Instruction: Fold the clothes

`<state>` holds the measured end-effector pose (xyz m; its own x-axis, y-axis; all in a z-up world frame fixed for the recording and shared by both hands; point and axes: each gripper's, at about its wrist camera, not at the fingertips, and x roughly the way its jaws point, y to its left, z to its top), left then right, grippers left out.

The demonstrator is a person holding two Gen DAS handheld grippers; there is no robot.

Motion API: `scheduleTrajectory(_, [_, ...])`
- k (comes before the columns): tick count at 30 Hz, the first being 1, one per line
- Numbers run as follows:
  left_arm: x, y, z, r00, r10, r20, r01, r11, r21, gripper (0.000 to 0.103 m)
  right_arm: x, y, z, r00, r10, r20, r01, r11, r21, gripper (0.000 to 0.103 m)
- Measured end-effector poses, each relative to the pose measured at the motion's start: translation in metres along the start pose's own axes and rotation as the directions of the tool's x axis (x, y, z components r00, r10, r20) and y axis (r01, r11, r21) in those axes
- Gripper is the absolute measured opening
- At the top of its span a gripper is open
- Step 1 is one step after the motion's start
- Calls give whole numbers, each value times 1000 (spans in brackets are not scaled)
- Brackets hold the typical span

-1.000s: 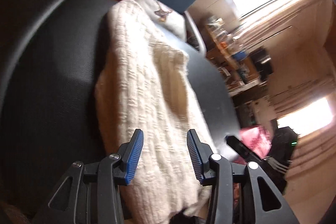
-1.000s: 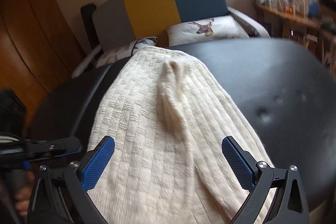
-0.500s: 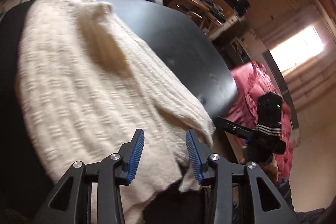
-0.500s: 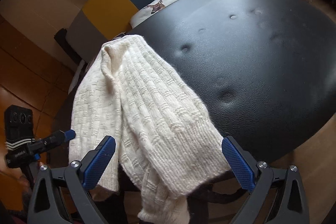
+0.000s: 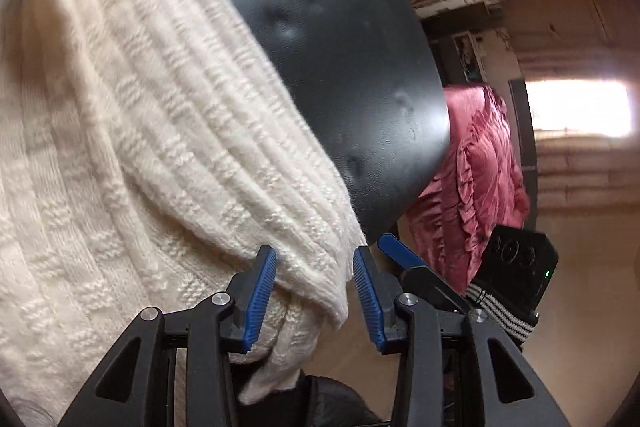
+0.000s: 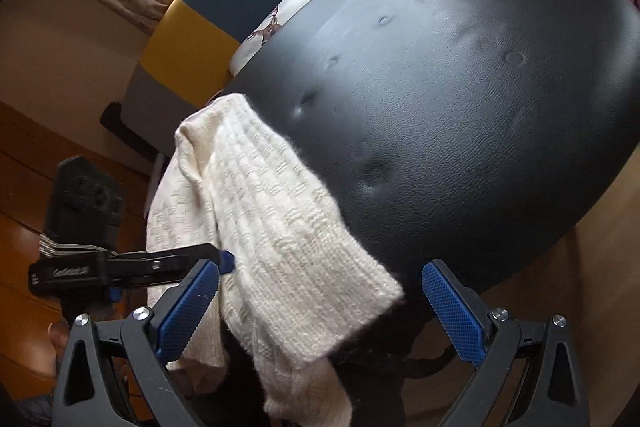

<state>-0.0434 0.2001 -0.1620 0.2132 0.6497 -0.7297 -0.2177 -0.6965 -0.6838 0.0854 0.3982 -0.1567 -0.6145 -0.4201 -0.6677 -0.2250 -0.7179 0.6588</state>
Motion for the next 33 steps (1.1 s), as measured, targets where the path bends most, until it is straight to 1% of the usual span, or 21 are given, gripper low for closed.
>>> scheduleTrajectory(2, [-2, 7, -4, 1000, -20, 9, 20, 999, -31, 40, -1, -3, 1, 1000, 0, 5, 0, 1000, 4, 103])
scheduleTrajectory(5, [-8, 13, -14, 998, -47, 37, 49, 997, -52, 41, -1, -4, 2, 1000, -1, 13, 1, 1000, 2, 103])
scheduleTrajectory(6, [-5, 16, -15, 998, -56, 30, 57, 996, -66, 41, -1, -3, 3, 1000, -1, 18, 1, 1000, -2, 103])
scheduleTrajectory(10, [20, 22, -8, 999, -33, 7, 33, 995, -95, 41, -2, -3, 5, 999, -4, 33, 3, 1000, 1, 103])
scheduleTrajectory(12, [25, 25, -7, 998, -60, 35, 64, 991, -120, 40, -4, -2, 4, 999, -9, 37, 10, 1000, -7, 103])
scheduleTrajectory(14, [16, 28, -6, 995, -56, 87, 65, 992, -105, 16, -8, 4, 4, 998, -35, 53, 37, 999, -36, 103])
scheduleTrajectory(15, [7, 29, -6, 990, -49, 130, 61, 994, -87, 9, -11, 9, 4, 996, -55, 65, 59, 996, -63, 103])
scheduleTrajectory(17, [-20, 35, -4, 972, -72, 222, 89, 994, -66, 8, -16, 19, 3, 992, -94, 90, 104, 988, -115, 103])
scheduleTrajectory(18, [-36, 38, -2, 959, -88, 268, 108, 992, -63, 8, -18, 24, 3, 990, -101, 100, 114, 983, -144, 103])
scheduleTrajectory(20, [-72, 41, 3, 929, -106, 356, 130, 990, -45, 7, -17, 37, 0, 994, -67, 85, 83, 976, -200, 85])
scheduleTrajectory(21, [-92, 43, 5, 911, -115, 396, 140, 990, -33, 7, -14, 43, 0, 996, -51, 68, 65, 973, -223, 61])
scheduleTrajectory(22, [-111, 45, 8, 893, -124, 432, 149, 989, -22, 7, -9, 50, -1, 998, -42, 44, 51, 967, -251, 53])
scheduleTrajectory(24, [-148, 54, 10, 864, -129, 488, 155, 988, -13, 7, 6, 68, -5, 998, -61, -1, 57, 942, -330, 52])
scheduleTrajectory(26, [-172, 68, 6, 846, -123, 519, 152, 988, -13, 7, 25, 84, -8, 994, -99, -39, 75, 914, -400, 50])
scheduleTrajectory(28, [-192, 81, -1, 831, -99, 547, 134, 991, -24, 7, 47, 93, -9, 987, -150, -62, 109, 893, -436, 50])
scheduleTrajectory(30, [-201, 96, -14, 819, -70, 569, 120, 992, -51, 7, 68, 101, -10, 976, -204, -81, 143, 871, -471, 50])
scheduleTrajectory(31, [-207, 112, -23, 814, -44, 580, 109, 991, -77, 7, 79, 102, -11, 969, -227, -98, 154, 865, -478, 51])
scheduleTrajectory(33, [-213, 137, -41, 801, 2, 598, 97, 986, -133, 7, 90, 105, -15, 959, -267, -93, 185, 842, -507, 52])
